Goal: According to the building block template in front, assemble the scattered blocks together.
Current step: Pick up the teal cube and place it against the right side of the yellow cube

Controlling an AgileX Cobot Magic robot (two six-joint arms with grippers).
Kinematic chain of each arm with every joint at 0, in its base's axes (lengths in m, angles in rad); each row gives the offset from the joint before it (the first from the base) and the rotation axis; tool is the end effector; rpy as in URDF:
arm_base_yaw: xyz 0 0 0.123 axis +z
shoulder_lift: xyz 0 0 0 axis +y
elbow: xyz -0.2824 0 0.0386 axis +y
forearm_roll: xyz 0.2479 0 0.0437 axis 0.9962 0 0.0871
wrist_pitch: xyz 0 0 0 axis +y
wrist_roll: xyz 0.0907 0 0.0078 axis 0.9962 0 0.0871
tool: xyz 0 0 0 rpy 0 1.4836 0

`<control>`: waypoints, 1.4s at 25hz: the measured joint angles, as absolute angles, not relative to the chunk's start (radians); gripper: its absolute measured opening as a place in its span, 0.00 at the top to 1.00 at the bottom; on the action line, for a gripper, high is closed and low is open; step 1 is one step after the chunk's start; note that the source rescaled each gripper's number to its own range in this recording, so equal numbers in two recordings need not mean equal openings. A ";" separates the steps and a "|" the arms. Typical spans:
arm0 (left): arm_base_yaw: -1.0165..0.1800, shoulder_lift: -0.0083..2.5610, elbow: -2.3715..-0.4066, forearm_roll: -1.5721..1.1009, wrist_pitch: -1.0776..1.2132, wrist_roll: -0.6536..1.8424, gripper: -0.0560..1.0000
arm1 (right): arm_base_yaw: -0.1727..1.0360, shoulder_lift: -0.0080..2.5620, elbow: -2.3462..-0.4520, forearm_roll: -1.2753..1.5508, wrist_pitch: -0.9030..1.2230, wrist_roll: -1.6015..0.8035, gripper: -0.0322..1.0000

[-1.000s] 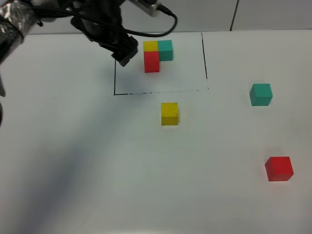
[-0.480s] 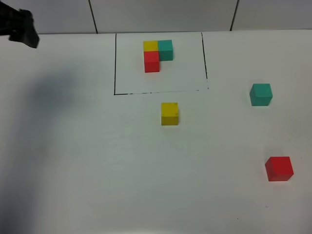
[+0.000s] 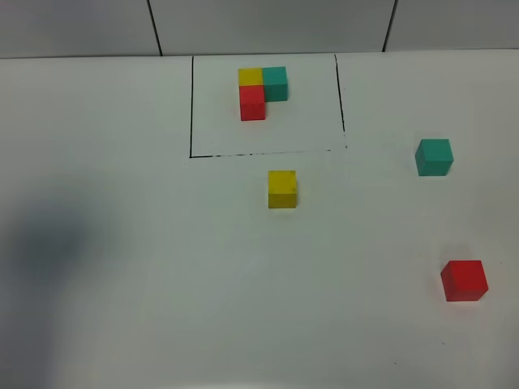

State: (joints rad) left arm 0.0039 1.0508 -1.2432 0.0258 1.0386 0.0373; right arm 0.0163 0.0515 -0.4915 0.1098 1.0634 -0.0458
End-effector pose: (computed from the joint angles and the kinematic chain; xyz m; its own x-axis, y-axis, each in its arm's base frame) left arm 0.1941 0.0028 0.4148 -0.6882 0.0477 -0.7239 0.0147 0.9985 0.0518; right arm 0.0034 0.0088 0.2750 -0.5093 -0.0006 -0.8606 -0.0947 0.9940 0.0554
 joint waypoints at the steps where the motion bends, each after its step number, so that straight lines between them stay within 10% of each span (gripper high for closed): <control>1: 0.004 1.011 -1.214 0.036 1.039 0.027 0.03 | 0.016 0.052 -0.492 0.110 1.063 -0.046 0.27; 35: -0.020 0.031 -0.523 -0.010 1.011 0.016 0.15 | 0.016 0.052 -0.492 0.121 1.063 -0.046 0.27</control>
